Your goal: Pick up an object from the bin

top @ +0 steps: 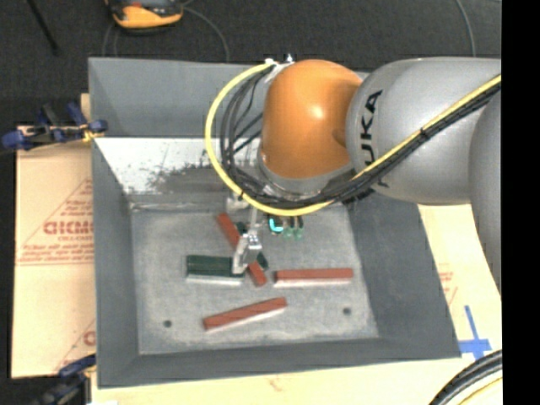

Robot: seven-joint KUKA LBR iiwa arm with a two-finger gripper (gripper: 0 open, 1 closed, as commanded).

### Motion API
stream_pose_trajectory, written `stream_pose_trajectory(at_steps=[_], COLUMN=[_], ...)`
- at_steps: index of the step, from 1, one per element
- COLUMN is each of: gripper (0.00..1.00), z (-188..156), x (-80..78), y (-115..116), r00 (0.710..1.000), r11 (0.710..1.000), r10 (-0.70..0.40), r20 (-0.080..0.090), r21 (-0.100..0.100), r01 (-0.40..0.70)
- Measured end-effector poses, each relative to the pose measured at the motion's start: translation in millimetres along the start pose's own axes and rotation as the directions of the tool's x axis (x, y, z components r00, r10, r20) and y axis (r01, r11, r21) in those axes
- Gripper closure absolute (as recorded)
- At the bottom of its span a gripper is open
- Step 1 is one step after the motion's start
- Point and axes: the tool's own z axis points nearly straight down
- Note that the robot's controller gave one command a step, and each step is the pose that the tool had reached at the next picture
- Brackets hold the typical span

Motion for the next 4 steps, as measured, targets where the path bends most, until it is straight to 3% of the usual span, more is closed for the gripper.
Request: stream_pose_trajectory(at_steps=[1,2,3,4], gripper=[0.00,0.00,1.00,1.00], z=[-4,45,128,128], x=[-1.0,12.7,7.3,7.5], y=[-1,-3,-11,-10], r00=[1.000,1.000,0.997,0.997], r11=[1.000,1.000,0.997,0.997], r10=[0.002,0.002,-0.073,-0.072], r20=[0.006,0.013,0.000,-0.001], r21=[-0.001,-0.002,-0.001,-0.001], r01=[-0.002,-0.002,0.073,0.072])
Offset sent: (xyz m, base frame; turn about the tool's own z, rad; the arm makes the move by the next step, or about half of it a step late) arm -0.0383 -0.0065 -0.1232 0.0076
